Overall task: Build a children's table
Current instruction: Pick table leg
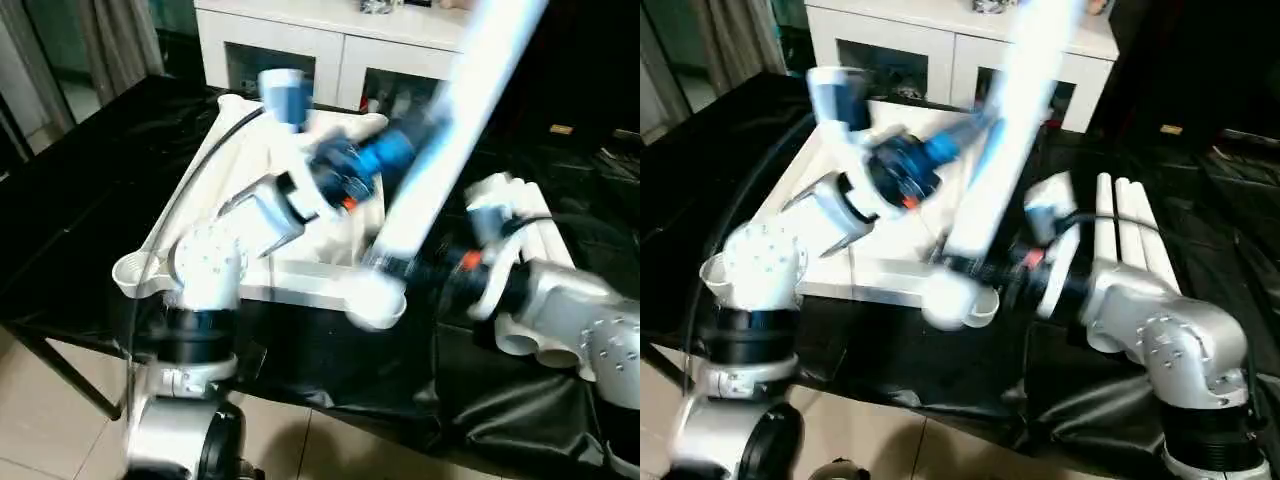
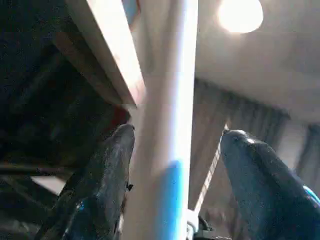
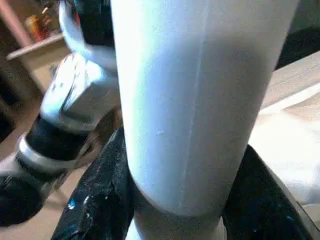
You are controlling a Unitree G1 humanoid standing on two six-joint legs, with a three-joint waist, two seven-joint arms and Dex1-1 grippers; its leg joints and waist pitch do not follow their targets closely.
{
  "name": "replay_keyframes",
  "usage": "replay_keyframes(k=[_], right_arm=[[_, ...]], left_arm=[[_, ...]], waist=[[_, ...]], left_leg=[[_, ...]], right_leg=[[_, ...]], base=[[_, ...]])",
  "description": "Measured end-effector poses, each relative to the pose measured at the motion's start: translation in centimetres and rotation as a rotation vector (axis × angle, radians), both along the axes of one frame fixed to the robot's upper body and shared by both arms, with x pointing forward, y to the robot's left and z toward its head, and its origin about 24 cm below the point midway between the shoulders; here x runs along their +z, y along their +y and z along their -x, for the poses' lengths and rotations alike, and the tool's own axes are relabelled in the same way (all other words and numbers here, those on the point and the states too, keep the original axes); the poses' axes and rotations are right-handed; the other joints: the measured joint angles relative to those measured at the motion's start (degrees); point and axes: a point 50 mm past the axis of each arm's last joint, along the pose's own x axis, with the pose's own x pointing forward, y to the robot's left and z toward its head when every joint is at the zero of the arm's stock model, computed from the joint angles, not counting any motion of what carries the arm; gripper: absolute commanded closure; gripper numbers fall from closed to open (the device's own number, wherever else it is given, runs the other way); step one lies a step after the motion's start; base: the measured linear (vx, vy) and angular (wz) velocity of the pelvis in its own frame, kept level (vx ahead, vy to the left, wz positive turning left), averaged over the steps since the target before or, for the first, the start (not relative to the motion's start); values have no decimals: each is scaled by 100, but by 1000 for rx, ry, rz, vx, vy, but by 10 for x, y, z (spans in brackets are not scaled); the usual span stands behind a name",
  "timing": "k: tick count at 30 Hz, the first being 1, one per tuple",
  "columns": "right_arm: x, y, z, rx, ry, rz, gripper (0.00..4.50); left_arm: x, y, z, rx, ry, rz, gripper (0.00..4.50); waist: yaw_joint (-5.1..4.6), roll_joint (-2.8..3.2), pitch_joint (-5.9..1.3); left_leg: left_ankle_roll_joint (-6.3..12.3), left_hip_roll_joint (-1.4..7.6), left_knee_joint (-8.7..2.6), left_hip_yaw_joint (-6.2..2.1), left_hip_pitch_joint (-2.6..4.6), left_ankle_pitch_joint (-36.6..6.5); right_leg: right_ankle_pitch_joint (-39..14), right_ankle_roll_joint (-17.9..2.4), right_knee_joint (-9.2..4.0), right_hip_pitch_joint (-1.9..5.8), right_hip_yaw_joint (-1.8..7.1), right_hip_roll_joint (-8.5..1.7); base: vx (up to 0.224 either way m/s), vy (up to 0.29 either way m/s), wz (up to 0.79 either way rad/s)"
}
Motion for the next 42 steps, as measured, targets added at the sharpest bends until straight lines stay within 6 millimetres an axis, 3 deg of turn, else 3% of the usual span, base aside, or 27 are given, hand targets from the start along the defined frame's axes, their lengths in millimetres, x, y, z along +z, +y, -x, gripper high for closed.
replay_keyframes(k=[4, 6, 8, 11, 12, 18, 20, 23, 30, 33, 42], right_arm=[[-2, -7, -9, -158, -23, -28, 262], [-7, -11, -13, -256, -38, 4, 262], [-15, -18, -22, -391, -55, 86, 262], [-27, -26, -29, -506, -41, 164, 262], [-31, -28, -31, -548, -25, 178, 262], [-56, -33, -31, -646, 10, 305, 262], [-62, -31, -30, -645, 27, 316, 262], [-62, -28, -31, -659, 7, 307, 262], [-66, -28, -30, -663, 8, 320, 262], [-71, -29, -27, -662, 20, 326, 262], [-73, -28, -23, -646, 20, 327, 262]], left_arm=[[-8, 14, -10, 103, 111, 116, 136], [-10, 23, -16, 203, 98, 44, 136], [-20, 31, -27, 378, -10, -291, 136], [-37, 37, -32, 476, -168, -634, 136], [-46, 38, -32, 470, -256, -795, 136], [-106, 63, -26, 213, -487, -1320, 136], [-119, 66, -24, 162, -489, -1372, 136], [-129, 64, -25, 109, -480, -1364, 172], [-136, 64, -30, 33, -482, -1351, 216], [-145, 64, -31, -15, -500, -1387, 255], [-152, 68, -34, -117, -508, -1438, 334]], waist=[[3, 4, -2], [-3, 8, -5], [-19, 24, -14], [-23, 38, -23], [-33, 40, -23], [-91, 44, -26], [-104, 44, -26], [-117, 44, -26], [-141, 56, -25], [-142, 65, -26], [-138, 152, -26]], left_leg=[[0, 3, 0, -2, -3, 0], [-1, 3, -1, -2, -2, 0], [-2, 5, -2, -7, -1, 1], [-4, 2, -4, -3, -4, 2], [-6, 2, -6, -3, -4, 3], [-14, 0, -24, 3, -13, 8], [-15, 0, -25, 3, -13, 9], [-15, 0, -26, 4, -11, 9], [-16, 0, -29, 4, -4, 9], [-16, 0, -31, 4, -2, 8], [-15, 0, -35, 5, -2, 9]], right_leg=[[-5, 23, -3, 0, -7, 0], [-6, 34, -4, -1, -6, 0], [3, 55, -13, 1, -6, 5], [5, 74, -16, -1, 3, 3], [3, 78, -16, -2, 4, 3], [-3, 83, -16, -19, 9, 3], [5, 59, -11, -19, 9, 3], [7, 53, -12, -19, 9, 2], [9, 51, -12, -18, 8, 2], [7, 54, -13, -17, 8, 2], [20, 30, -16, -17, 8, 2]], base=[[0, 0, 0], [0, 0, 0], [0, 0, 0], [0, 0, 0], [0, 0, 0], [0, 0, 0], [0, 0, 0], [0, 0, 0], [0, 0, 0], [0, 0, 0], [0, 0, 0]])
